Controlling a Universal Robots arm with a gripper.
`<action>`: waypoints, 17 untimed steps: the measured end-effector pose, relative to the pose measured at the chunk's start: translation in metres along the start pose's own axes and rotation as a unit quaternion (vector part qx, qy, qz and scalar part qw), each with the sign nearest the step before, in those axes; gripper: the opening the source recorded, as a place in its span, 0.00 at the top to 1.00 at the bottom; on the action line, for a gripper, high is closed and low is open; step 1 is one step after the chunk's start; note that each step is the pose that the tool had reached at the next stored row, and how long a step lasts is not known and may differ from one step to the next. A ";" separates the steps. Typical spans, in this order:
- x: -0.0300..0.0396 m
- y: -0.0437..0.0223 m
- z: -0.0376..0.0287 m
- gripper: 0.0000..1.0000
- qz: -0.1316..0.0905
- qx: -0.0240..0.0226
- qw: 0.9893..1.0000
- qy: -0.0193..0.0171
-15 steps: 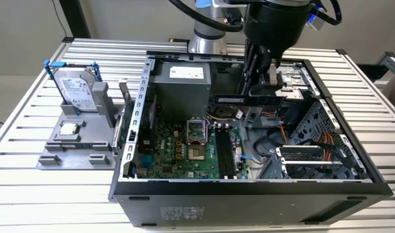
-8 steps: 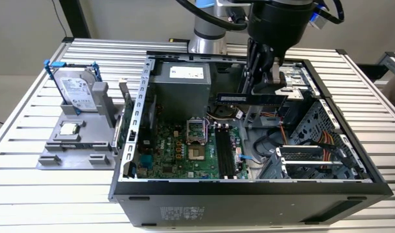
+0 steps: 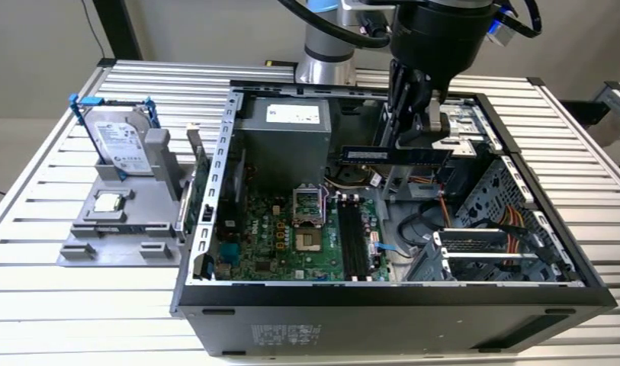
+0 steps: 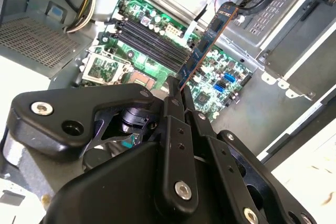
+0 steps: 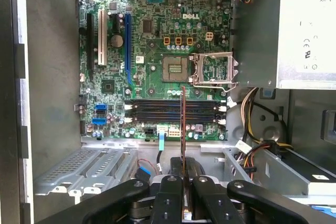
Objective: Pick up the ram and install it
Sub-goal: 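Pick up the ram and move it above insertion slot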
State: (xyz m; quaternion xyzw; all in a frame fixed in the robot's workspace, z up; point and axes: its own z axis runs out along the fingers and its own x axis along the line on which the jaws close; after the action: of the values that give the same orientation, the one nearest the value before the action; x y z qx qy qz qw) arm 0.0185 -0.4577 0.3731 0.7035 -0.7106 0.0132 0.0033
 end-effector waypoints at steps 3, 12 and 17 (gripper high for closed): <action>0.0000 0.0000 0.0000 1.00 0.000 0.000 1.000 0.000; 0.0000 0.0000 0.0000 1.00 0.014 0.000 1.000 0.000; 0.0000 0.0000 0.0000 1.00 0.027 -0.001 1.000 0.000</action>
State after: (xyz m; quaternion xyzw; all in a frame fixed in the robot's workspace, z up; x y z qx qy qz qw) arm 0.0185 -0.4577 0.3731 0.6842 -0.7292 0.0131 0.0036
